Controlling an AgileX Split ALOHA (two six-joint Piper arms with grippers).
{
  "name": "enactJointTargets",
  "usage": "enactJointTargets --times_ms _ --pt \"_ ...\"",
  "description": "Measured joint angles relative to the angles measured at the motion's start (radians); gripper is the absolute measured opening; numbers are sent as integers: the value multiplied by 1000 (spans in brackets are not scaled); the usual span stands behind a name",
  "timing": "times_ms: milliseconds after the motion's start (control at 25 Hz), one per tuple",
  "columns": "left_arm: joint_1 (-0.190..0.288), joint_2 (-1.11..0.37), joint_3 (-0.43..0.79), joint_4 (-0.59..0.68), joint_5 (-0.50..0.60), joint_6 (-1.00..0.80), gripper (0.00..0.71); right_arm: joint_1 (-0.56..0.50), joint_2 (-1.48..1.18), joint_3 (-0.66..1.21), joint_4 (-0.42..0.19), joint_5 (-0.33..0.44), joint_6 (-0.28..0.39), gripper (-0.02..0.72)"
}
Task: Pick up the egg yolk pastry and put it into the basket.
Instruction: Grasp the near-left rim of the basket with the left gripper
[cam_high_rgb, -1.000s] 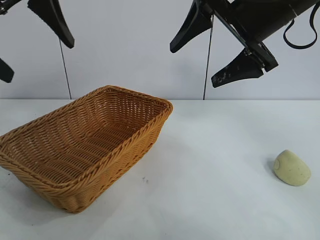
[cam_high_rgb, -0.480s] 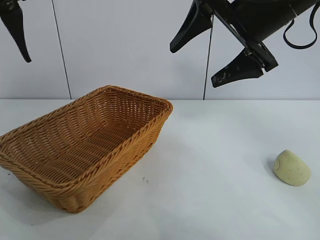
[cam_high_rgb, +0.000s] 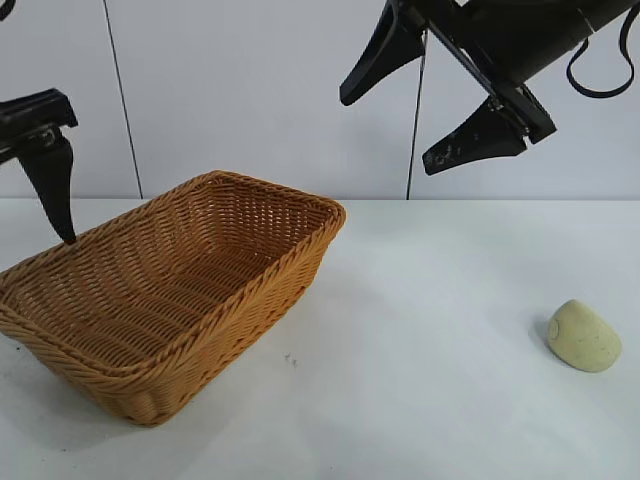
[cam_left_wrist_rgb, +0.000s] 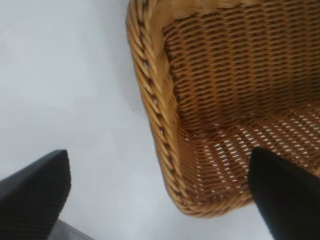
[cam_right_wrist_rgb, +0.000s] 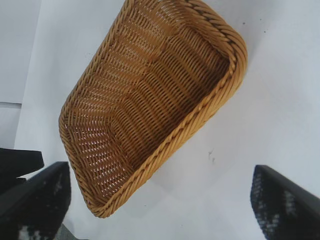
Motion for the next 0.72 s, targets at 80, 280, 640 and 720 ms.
enactJointTargets --times_ms 80,280,640,720 --pt "0 16 1 0 -4 -7 692 0 0 0 0 0 0 696" --pt "0 83 4 4 -41 -16 692 0 0 0 0 0 0 696" --pt "12 251 4 -55 -204 24 692 0 0 0 0 3 0 696" --pt "13 269 6 -70 -214 28 692 0 0 0 0 3 0 696"
